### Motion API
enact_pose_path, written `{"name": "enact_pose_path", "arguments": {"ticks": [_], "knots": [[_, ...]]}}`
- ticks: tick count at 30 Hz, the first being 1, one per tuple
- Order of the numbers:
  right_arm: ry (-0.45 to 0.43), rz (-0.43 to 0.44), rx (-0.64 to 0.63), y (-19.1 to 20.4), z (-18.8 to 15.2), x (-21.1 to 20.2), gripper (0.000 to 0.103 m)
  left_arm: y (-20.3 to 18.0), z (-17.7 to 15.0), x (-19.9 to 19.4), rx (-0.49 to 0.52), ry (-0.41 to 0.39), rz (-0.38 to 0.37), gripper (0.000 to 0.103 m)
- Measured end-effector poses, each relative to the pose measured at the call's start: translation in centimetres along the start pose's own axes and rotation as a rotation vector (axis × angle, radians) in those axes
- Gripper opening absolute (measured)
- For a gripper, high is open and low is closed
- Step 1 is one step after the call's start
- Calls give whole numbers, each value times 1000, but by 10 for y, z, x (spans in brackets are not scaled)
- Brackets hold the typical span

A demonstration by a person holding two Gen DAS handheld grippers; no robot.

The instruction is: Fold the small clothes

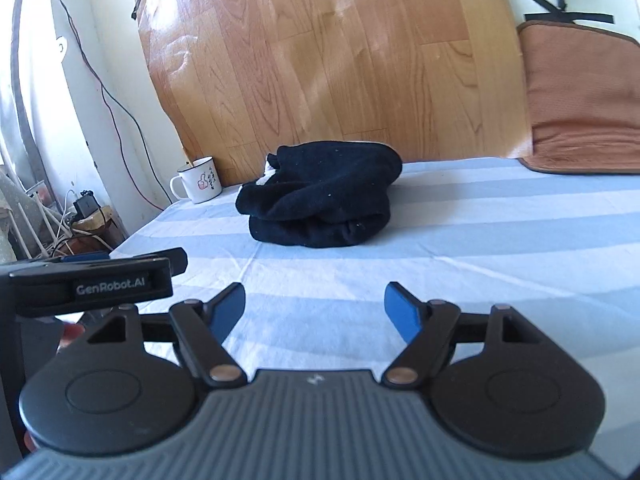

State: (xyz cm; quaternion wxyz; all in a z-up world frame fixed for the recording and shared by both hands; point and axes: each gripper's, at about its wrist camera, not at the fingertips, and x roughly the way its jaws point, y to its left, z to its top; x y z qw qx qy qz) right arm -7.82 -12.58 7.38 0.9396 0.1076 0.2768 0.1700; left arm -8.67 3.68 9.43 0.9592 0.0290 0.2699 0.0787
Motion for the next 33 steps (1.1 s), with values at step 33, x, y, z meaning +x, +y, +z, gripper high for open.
{"name": "enact_pose_path", "arguments": {"ticks": [33], "knots": [[2, 15, 51, -8, -11, -11, 80, -21, -22, 3, 79, 98, 74, 103]]}}
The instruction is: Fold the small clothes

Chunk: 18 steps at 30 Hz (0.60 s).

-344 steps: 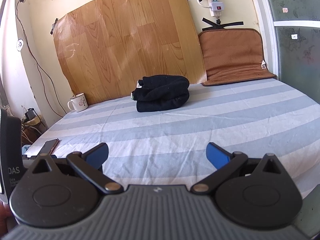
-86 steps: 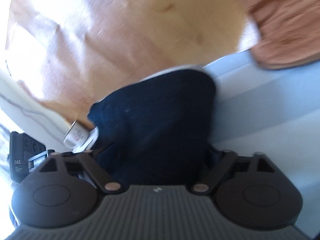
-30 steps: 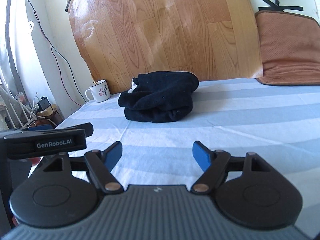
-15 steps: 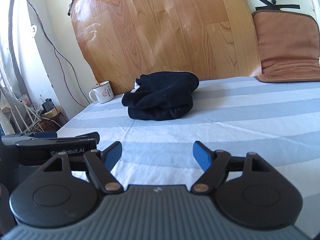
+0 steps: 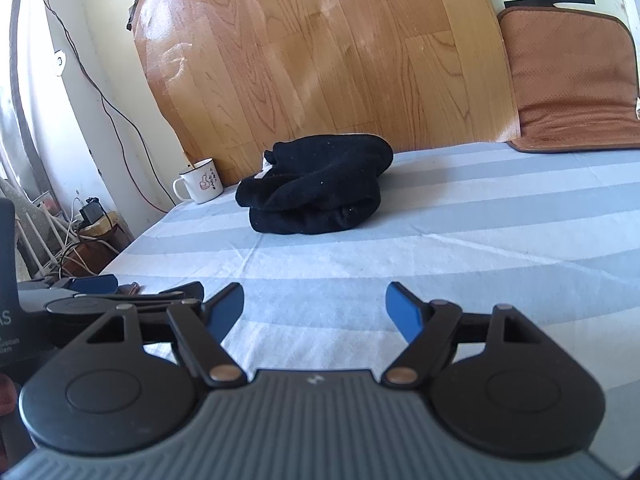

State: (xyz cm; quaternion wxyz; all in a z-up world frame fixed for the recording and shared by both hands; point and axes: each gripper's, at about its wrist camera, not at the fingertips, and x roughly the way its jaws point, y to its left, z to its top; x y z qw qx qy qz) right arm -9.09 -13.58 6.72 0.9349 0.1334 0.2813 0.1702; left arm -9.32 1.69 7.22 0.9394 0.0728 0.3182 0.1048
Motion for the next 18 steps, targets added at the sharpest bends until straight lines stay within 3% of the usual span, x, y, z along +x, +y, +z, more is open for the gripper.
{"name": "enact_pose_path", "arguments": {"ticks": [6, 18], "knots": [[-2, -6, 16, -4, -1, -1, 80, -4, -1, 4, 24, 24, 68, 103], [-10, -4, 30, -6, 0, -3, 80, -5, -2, 3, 32, 38, 72, 103]]}}
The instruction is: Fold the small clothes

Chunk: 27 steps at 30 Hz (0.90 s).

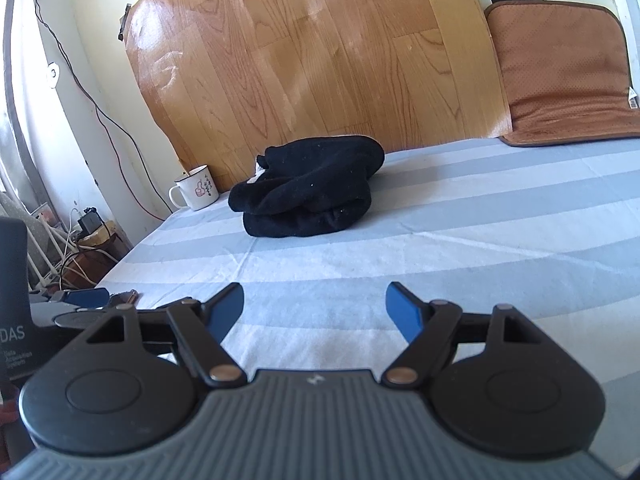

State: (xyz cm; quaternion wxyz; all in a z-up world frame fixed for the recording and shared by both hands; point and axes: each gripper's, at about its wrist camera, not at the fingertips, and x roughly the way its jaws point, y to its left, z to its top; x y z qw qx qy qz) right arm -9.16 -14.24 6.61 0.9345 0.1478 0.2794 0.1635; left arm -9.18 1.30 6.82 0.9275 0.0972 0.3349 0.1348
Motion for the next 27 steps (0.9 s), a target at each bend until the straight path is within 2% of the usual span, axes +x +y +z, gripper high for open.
{"name": "enact_pose_path", "arguments": {"ticks": [20, 23, 27], "knots": [[-6, -3, 5, -2, 0, 1, 80, -2, -2, 13, 3, 33, 3, 103], [-10, -7, 7, -4, 1, 1, 80, -3, 0, 15, -2, 32, -7, 103], [-23, -23, -10, -8, 5, 2, 81, -9, 7, 17, 4, 25, -63, 103]]}}
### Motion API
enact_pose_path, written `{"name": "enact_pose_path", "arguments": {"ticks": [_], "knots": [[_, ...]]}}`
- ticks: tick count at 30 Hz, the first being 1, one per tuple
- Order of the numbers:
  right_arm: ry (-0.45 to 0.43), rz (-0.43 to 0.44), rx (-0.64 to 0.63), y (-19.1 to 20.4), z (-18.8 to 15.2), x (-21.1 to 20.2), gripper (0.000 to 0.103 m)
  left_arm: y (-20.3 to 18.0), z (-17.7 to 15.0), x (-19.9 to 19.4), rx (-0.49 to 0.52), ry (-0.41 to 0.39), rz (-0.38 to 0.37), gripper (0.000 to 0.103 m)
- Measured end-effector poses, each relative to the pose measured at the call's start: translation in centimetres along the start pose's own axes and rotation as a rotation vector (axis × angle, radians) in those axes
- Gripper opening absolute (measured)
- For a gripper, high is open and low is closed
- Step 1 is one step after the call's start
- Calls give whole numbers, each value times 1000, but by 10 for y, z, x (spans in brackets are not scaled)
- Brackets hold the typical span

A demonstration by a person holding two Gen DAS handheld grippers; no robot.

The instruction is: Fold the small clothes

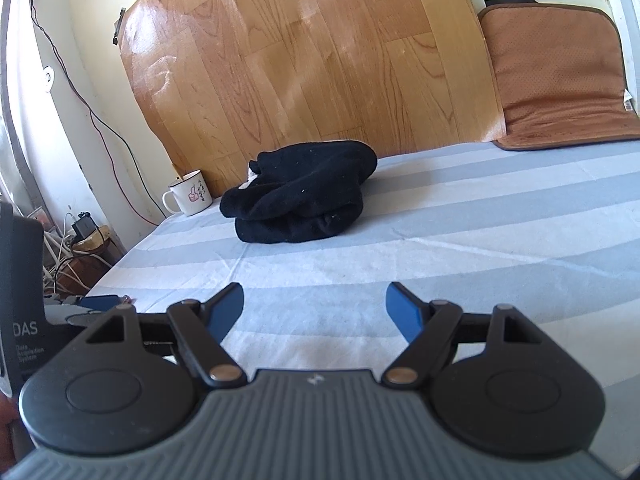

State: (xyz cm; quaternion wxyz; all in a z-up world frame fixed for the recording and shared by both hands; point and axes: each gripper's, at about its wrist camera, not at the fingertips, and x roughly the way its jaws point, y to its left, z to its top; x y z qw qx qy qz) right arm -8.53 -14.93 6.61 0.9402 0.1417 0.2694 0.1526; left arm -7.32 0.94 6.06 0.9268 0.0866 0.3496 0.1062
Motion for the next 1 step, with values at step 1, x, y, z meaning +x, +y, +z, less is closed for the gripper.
{"name": "enact_pose_path", "arguments": {"ticks": [1], "knots": [[-8, -10, -5, -2, 2, 1, 81, -3, 3, 1, 9, -7, -7, 103]]}}
